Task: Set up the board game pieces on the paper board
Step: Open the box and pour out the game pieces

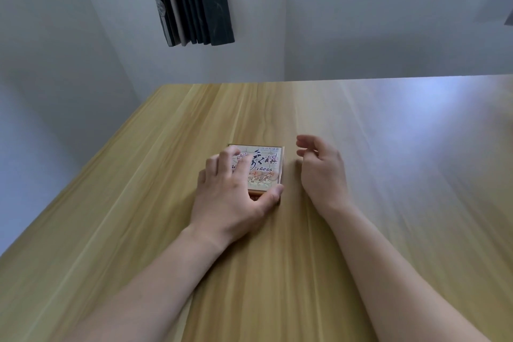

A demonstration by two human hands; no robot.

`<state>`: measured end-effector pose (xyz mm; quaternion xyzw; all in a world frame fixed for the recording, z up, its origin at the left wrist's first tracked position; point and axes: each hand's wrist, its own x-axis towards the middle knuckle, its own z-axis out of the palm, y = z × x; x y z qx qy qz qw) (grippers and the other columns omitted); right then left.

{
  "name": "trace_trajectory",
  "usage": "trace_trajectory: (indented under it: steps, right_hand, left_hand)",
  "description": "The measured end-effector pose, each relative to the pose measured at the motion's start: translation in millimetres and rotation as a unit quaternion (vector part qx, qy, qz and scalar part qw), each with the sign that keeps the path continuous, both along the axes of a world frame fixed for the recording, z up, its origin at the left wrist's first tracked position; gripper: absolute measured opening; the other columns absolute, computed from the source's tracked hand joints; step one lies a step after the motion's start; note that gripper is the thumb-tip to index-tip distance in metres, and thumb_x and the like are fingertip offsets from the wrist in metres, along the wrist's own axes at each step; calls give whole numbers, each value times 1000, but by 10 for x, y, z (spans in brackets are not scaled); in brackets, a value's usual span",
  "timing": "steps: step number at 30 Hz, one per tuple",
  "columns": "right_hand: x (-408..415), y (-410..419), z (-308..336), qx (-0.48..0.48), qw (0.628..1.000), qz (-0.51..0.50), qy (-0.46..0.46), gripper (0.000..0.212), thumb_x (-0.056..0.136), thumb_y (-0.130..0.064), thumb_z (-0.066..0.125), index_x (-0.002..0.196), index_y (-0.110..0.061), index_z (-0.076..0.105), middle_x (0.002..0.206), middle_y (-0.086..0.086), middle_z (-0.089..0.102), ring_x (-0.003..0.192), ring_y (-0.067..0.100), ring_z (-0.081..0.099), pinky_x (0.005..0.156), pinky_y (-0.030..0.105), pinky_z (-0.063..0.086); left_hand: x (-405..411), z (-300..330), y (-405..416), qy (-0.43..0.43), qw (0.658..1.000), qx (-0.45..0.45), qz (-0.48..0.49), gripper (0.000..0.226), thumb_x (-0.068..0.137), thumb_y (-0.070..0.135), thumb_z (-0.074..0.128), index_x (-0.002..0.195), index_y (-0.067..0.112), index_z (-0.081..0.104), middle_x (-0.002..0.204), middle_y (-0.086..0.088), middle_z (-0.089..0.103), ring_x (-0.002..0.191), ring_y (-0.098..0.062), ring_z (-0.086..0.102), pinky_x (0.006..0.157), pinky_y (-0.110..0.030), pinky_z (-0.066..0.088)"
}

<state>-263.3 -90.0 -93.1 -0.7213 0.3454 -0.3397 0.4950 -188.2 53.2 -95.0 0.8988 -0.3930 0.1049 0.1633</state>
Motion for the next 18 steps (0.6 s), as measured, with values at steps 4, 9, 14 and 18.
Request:
trace_trajectory:
  steps: [4, 9, 14, 18]
  right_hand:
    - [25, -14, -20, 15, 1000, 7, -3, 34, 92, -7, 41, 114, -20, 64, 108, -5, 67, 106, 14, 61, 98, 38, 46]
    - [58, 1, -56, -17, 999, 28, 39, 33, 95, -12, 43, 118, -22, 64, 118, -7, 67, 115, 13, 57, 104, 39, 40]
    - [37, 34, -31, 1, 998, 44, 35, 35, 94, -11, 40, 118, -21, 64, 119, -7, 66, 114, 13, 58, 102, 36, 43]
    - [40, 74, -28, 16, 999, 44, 8, 36, 91, -11, 39, 115, -21, 65, 115, -7, 67, 110, 13, 61, 99, 37, 47]
  left_hand:
    - [-47, 10, -27, -17, 999, 25, 18, 104, 61, 88, 23, 142, 25, 41, 142, 7, 34, 128, -18, 25, 104, -35, 28]
    - [-86, -20, -59, -23, 1000, 7, 20, 98, 62, 82, 35, 138, 20, 46, 137, 3, 40, 125, -20, 29, 102, -35, 33]
    - [-84, -17, -55, 3, 998, -55, 3, 88, 65, 75, 40, 130, 17, 53, 133, 1, 42, 121, -20, 31, 102, -35, 36]
    - [-74, -13, -43, 24, 994, -103, -6, 83, 67, 72, 43, 127, 16, 55, 130, 0, 44, 118, -21, 34, 102, -32, 36]
